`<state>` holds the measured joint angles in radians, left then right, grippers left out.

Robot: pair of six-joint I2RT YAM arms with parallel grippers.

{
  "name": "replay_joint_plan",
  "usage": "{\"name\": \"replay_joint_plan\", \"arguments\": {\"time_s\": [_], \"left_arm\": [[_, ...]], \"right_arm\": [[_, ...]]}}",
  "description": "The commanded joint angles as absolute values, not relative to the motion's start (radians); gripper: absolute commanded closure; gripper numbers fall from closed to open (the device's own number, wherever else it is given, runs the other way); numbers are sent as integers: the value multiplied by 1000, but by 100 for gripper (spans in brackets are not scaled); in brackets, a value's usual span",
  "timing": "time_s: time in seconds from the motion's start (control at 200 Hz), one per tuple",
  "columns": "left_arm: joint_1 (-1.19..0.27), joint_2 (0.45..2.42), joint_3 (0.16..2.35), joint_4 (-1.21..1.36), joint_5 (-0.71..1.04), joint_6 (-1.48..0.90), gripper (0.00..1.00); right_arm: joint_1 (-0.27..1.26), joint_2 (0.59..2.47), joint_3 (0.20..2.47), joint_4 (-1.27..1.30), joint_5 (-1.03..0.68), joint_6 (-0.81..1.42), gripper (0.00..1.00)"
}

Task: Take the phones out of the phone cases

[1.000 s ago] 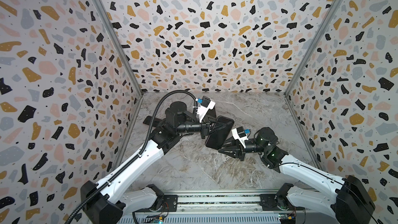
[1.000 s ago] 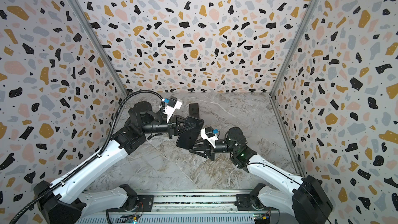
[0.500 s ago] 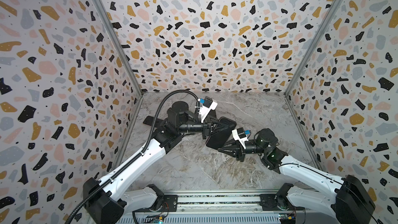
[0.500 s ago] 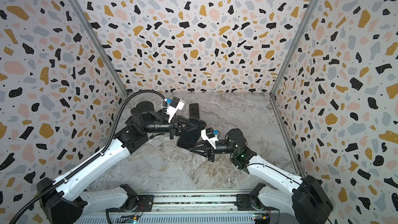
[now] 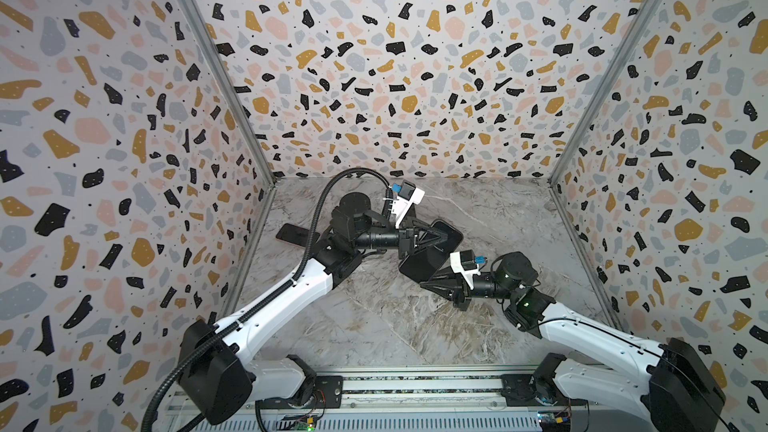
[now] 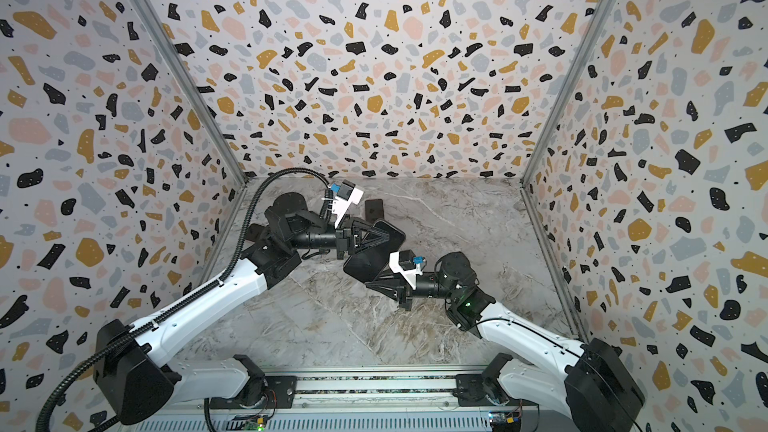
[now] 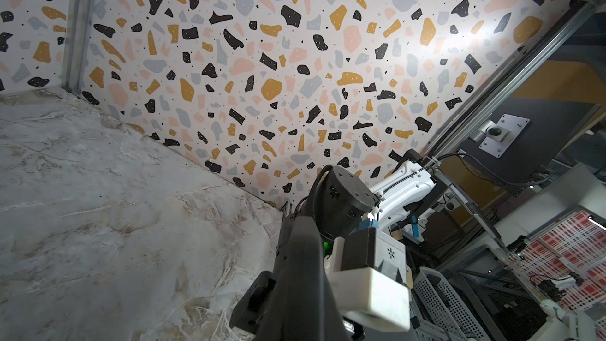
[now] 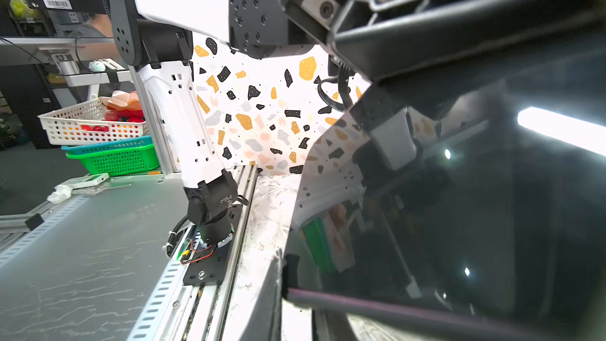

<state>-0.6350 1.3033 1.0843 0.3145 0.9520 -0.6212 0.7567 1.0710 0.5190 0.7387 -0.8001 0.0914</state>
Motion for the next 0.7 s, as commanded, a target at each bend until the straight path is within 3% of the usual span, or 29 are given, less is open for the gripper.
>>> {"name": "replay_joint_plan", "arguments": {"time_s": [0.0, 0.696], "left_arm": [[-631, 1356, 1066, 399, 714, -804, 100], [-634, 1406, 1006, 457, 698, -863, 100]], "right_arm": [[811, 1055, 515, 897, -736, -125, 91], [815, 1077, 476, 1027, -616, -182, 84]]}}
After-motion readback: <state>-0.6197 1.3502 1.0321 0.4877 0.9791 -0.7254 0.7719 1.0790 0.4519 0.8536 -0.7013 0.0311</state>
